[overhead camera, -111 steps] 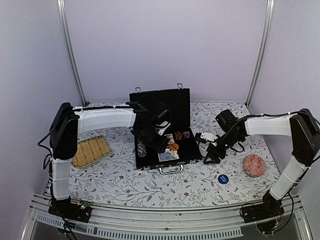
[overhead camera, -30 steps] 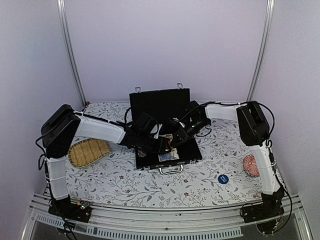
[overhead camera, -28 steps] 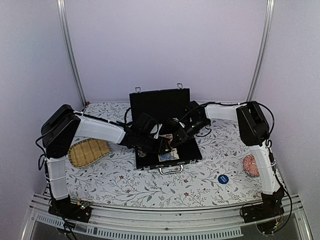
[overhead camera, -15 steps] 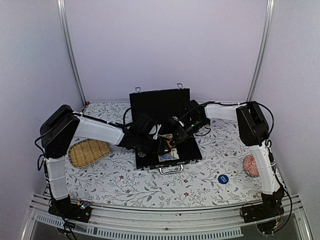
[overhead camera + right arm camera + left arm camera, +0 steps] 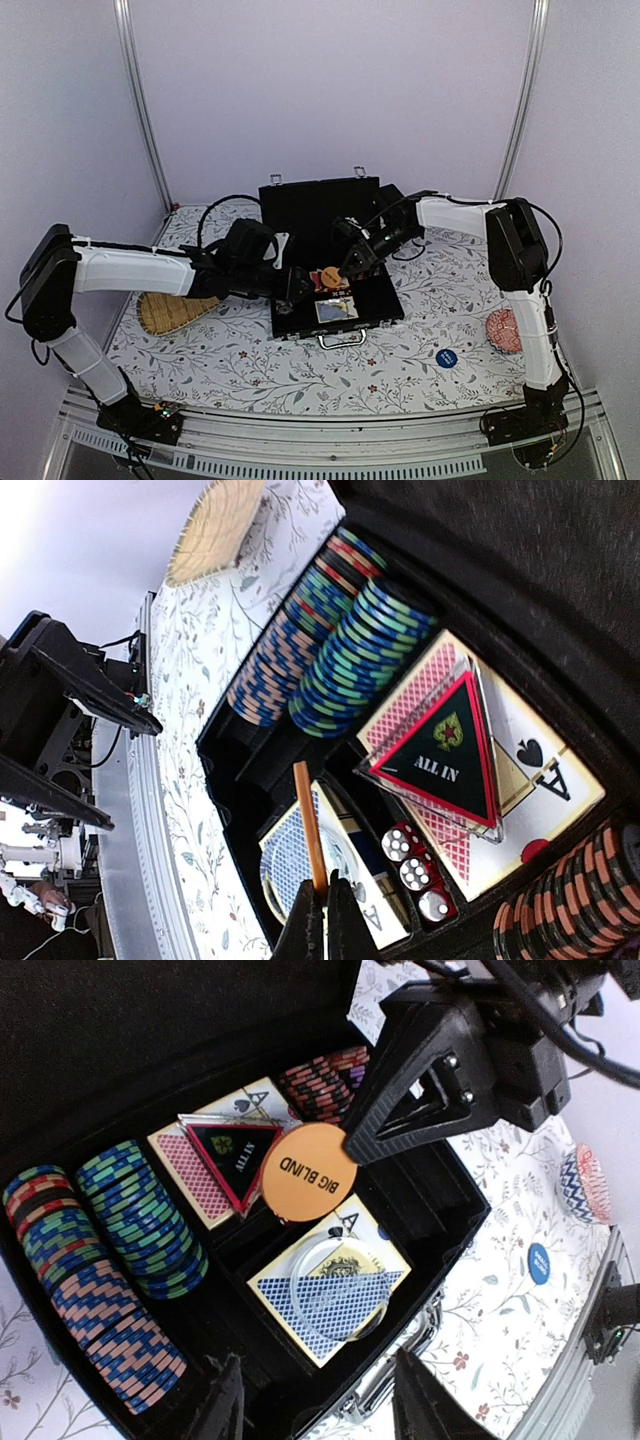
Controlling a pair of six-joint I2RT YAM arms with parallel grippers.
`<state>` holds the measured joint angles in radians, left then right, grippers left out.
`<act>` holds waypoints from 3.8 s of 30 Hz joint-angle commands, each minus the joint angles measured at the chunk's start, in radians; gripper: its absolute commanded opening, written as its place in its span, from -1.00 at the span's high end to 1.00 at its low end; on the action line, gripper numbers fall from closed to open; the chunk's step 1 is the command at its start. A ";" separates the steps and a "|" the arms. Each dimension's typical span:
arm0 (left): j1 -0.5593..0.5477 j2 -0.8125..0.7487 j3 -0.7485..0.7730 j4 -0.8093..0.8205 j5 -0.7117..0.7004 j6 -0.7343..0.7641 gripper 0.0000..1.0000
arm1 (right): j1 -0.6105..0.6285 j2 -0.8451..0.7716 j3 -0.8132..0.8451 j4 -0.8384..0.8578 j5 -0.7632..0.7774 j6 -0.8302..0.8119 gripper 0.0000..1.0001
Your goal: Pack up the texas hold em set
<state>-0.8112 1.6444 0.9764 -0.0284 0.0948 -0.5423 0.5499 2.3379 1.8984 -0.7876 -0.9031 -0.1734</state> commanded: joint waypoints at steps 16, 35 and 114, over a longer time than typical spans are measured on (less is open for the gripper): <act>0.012 -0.055 -0.040 -0.041 -0.086 0.026 -0.02 | -0.001 -0.093 -0.165 -0.025 -0.107 -0.069 0.94; 0.013 -0.041 -0.051 -0.045 -0.097 0.031 -0.03 | 0.030 -0.024 -0.126 -0.066 -0.058 -0.087 0.83; 0.013 -0.059 -0.080 -0.060 -0.121 0.071 -0.17 | 0.157 -0.812 -1.149 -0.003 0.887 -0.484 -0.03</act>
<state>-0.8101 1.6009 0.9039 -0.1116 -0.0307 -0.4751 0.7067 1.5021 0.7647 -0.8127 -0.0006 -0.6773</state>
